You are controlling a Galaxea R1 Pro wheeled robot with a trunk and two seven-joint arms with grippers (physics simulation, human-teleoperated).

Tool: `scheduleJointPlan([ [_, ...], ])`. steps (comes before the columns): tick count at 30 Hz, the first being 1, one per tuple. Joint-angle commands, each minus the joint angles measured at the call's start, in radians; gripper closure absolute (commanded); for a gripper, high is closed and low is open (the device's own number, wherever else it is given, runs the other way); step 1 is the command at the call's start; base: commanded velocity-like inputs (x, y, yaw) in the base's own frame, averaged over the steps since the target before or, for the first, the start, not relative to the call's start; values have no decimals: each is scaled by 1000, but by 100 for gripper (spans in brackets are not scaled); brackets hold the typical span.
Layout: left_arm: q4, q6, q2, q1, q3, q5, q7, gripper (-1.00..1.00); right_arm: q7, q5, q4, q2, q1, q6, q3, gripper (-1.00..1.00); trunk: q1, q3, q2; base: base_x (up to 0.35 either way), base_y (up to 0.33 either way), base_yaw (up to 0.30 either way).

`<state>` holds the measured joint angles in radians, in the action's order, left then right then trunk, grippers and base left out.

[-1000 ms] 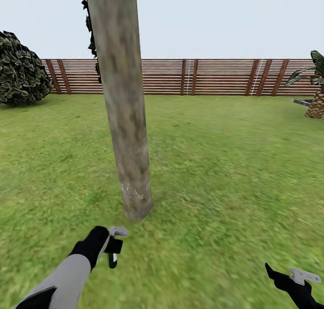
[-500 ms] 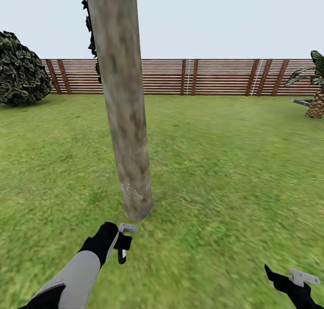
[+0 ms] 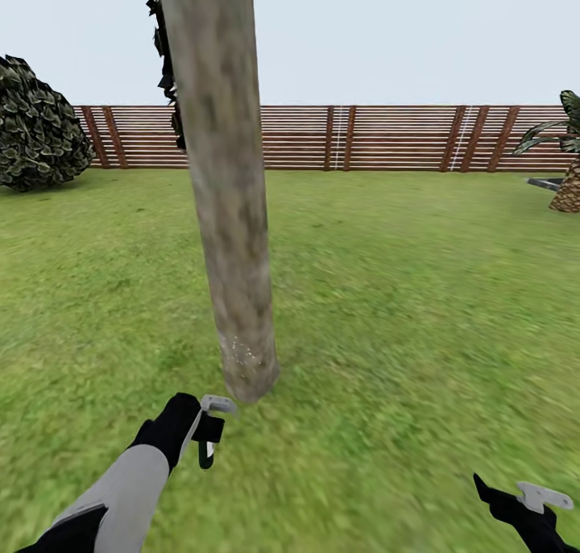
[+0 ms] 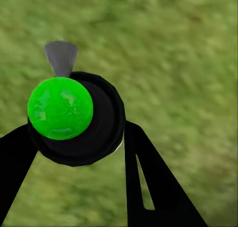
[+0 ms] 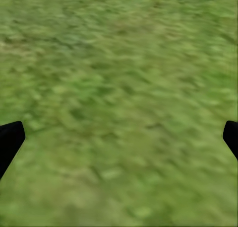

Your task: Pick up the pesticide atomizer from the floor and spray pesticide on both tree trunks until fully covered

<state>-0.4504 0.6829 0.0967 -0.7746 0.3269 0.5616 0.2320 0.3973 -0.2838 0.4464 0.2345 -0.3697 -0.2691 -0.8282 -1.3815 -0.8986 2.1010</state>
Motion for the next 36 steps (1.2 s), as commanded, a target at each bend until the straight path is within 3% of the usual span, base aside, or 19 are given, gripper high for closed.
scheduleJointPlan([
  [1, 5, -1, 0, 0, 0, 2, -1, 100, 0, 0, 0, 0, 0, 0, 0, -100, 0, 0, 0, 175, 126, 0],
  [9, 22, -8, 6, 61, 0, 3, 0, 100, 0, 0, 0, -1, 0, -1, 0, -100, 0, 0, 0, 24, 15, 0],
  [18, 7, -8, 3, 68, -2, 3, 0, 100, 0, 0, 0, -1, 0, -1, 0, -100, 0, 0, 0, 0, 0, 0],
  [25, -55, -3, -1, 51, 1, 5, 0, 100, 0, 0, 0, -1, 0, -1, 0, -100, 0, 0, 0, 0, 0, 0],
  [29, -172, 26, 2, 19, 0, 5, 8, 100, 0, 0, 0, 0, 0, -1, 0, -100, 0, 0, 0, 0, 0, 0],
  [36, -195, 57, -1, -35, -1, 7, 10, 100, 0, 0, 0, -1, 0, -1, 0, -100, 0, 0, 0, 0, 0, 0],
])
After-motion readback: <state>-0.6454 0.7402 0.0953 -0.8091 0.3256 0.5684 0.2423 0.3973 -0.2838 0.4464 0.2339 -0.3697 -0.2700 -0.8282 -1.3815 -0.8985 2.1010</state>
